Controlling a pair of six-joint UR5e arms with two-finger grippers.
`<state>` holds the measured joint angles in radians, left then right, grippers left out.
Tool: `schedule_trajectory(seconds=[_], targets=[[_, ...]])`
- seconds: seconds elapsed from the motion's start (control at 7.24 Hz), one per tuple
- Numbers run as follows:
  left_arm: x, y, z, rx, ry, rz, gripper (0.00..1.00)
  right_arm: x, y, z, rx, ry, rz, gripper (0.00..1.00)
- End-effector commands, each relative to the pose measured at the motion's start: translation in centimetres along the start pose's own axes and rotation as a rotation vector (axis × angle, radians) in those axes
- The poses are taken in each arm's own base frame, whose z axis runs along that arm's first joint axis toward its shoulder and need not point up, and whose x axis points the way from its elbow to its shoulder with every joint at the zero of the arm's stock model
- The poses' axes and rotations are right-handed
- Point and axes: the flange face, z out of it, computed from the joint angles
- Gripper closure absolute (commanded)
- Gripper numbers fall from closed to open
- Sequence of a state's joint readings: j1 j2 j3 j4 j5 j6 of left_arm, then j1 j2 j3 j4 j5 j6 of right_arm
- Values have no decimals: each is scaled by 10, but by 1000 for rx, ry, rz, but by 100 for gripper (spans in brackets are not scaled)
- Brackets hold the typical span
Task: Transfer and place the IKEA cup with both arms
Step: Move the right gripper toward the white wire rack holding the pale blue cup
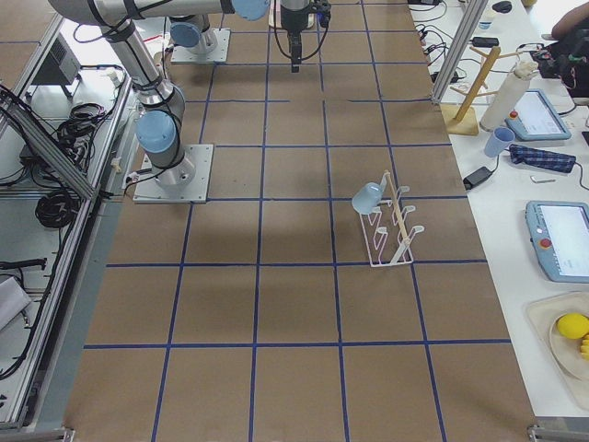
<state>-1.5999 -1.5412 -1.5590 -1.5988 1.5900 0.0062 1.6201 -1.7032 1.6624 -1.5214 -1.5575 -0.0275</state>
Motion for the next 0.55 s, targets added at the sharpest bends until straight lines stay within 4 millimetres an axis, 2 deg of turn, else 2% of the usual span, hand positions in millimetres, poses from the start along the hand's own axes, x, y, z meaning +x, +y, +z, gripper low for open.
schedule_trajectory(seconds=[0.0,0.28,0.41], targets=[[0,1,0,-1,1,0,0,2,-1,0,1,4,0,0],[1,0,1,-1,9,2,0,7,-5,-2,16,11,20,0],[1,0,2,-4,5,2,0,20,-9,0,16,12,47,0]])
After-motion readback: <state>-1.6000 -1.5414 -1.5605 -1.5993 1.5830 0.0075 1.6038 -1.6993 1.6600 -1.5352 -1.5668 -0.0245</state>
